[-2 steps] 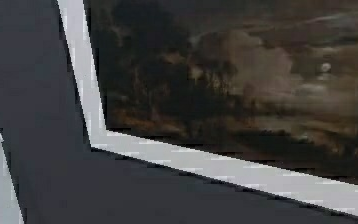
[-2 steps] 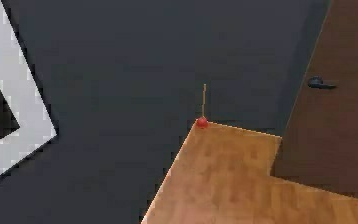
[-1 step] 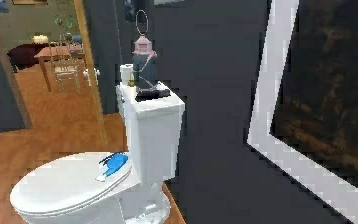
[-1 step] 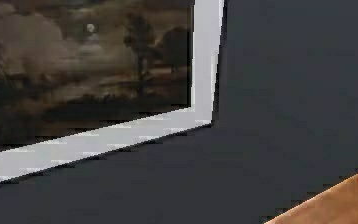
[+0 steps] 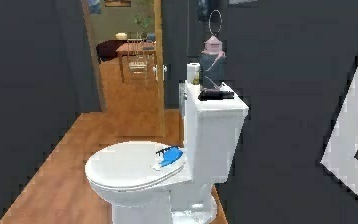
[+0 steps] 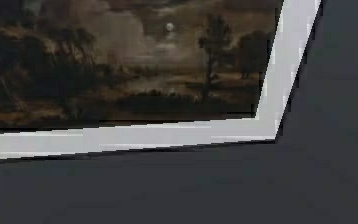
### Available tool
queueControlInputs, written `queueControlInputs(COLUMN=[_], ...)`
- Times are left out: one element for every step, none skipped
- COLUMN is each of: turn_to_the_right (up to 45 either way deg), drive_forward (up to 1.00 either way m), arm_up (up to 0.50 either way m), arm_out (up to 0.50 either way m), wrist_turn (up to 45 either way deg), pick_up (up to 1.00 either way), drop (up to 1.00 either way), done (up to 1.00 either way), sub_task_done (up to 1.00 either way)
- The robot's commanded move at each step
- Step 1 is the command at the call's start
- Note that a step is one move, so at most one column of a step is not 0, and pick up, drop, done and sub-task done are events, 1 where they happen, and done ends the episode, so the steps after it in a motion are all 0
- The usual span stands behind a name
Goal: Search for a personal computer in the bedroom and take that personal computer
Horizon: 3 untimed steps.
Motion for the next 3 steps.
queueControlInputs(turn_to_the_right=[0.0, -45.0, -3.0], drive_forward=[0.40, 0.00, 0.00], arm_up=[0.00, 0.00, 0.00], arm_out=[0.00, 0.00, 0.00], wrist_turn=[0.0, 0.0, 0.0], pick_up=[0.00, 0.00, 0.00], drop=[0.00, 0.00, 0.00], done=[0.00, 0.00, 0.00], sub_task_done=[0.00, 0.00, 0.00])
